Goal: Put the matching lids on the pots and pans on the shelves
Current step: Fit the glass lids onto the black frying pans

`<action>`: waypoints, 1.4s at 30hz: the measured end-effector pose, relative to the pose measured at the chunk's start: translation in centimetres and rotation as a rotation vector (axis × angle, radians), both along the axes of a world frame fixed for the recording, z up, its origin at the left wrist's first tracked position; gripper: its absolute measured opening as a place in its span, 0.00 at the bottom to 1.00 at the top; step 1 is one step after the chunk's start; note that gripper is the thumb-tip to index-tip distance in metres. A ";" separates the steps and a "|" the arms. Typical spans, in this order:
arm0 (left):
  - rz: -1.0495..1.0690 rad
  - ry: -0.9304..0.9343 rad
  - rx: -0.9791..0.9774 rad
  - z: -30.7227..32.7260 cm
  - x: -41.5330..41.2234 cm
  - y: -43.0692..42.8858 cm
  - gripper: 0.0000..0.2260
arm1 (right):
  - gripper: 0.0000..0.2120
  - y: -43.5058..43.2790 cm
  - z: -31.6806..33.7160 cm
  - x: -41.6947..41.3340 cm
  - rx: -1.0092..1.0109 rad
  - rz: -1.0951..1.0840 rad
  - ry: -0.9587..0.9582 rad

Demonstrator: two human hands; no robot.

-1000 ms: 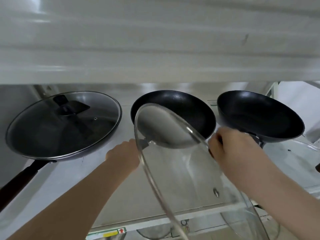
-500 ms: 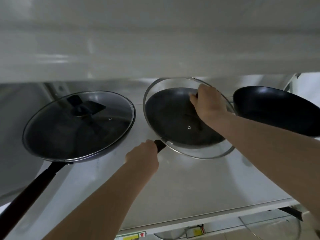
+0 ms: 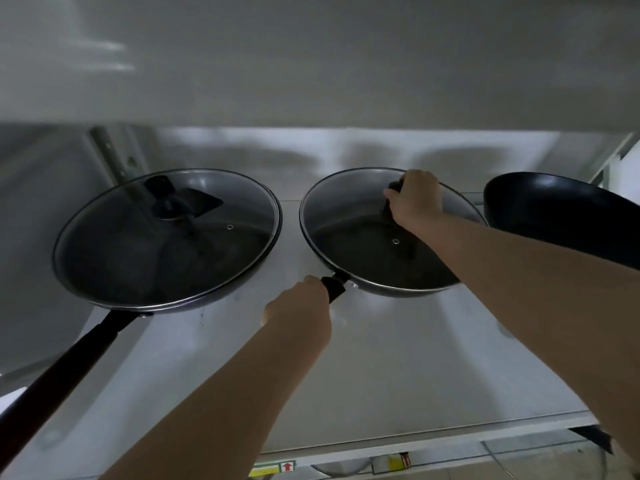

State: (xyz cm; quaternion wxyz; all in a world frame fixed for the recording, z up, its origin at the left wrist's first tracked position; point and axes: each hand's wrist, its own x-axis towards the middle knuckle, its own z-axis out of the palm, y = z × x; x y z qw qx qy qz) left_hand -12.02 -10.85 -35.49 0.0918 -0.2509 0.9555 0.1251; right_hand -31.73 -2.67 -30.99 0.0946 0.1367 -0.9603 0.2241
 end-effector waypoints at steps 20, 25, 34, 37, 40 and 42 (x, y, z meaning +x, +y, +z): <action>-0.015 0.069 -0.070 -0.6 0.2 -0.2 0.09 | 0.36 2.7 -1.6 1.6 -0.039 0.160 -0.166; -0.017 0.044 -0.087 -0.4 0.2 -0.2 0.06 | 0.31 5.1 -2.1 3.9 -0.156 0.241 -0.118; 0.094 0.125 -0.275 1.1 0.2 3.8 0.27 | 0.22 13.4 -2.0 8.6 -0.065 0.412 0.028; -0.070 0.356 -0.426 1.7 -0.4 8.5 0.27 | 0.15 19.6 -2.0 8.2 -0.029 0.327 0.166; -0.198 0.489 -0.357 1.9 -2.2 14.0 0.22 | 0.06 26.6 -1.8 7.1 0.002 0.132 0.291; -0.273 0.532 -0.273 2.2 -3.5 17.9 0.17 | 0.08 31.2 -1.8 6.4 0.059 0.023 0.289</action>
